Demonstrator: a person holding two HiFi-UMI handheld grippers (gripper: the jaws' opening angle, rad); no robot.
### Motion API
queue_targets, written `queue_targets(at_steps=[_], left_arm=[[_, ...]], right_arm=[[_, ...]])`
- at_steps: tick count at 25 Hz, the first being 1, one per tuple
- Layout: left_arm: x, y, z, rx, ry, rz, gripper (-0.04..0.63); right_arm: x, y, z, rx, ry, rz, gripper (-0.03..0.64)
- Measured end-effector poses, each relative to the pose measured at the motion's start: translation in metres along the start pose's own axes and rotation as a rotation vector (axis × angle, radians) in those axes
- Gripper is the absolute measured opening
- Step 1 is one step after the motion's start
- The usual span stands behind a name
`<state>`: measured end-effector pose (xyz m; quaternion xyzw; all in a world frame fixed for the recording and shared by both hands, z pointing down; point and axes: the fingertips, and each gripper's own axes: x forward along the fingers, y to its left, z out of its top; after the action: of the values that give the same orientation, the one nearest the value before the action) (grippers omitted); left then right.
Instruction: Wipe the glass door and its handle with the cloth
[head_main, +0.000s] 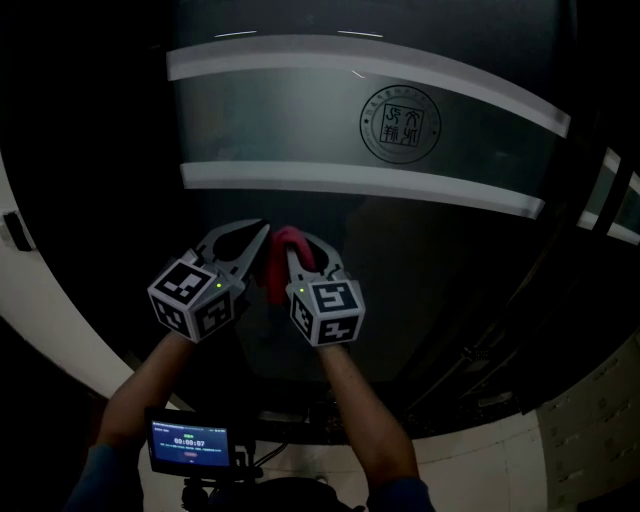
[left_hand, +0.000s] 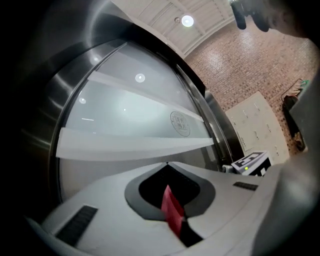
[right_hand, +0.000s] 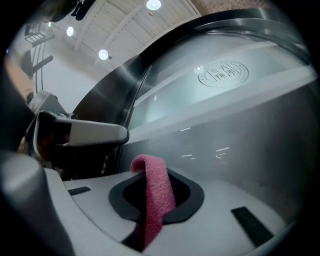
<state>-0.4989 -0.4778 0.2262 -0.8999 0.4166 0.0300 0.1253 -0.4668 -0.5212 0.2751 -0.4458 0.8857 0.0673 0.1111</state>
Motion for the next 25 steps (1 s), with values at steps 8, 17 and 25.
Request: queue_targets(at_steps=[8, 17, 25], left_arm=[[-0.002, -0.007, -0.045, -0.067, 0.069, -0.007, 0.011], [-0.002, -0.003, -0.038, -0.101, 0.052, -0.003, 0.011], [0.018, -0.014, -0.004, -0.071, 0.006, -0.028, 0.011]], right_arm=[[-0.013, 0.008, -0.056, 0.027, 0.093, 0.0, 0.026], [-0.016, 0.01, 0.013, -0.032, 0.003, 0.047, 0.026], [-0.013, -0.036, 0.206, -0.212, -0.179, 0.04, 0.026]])
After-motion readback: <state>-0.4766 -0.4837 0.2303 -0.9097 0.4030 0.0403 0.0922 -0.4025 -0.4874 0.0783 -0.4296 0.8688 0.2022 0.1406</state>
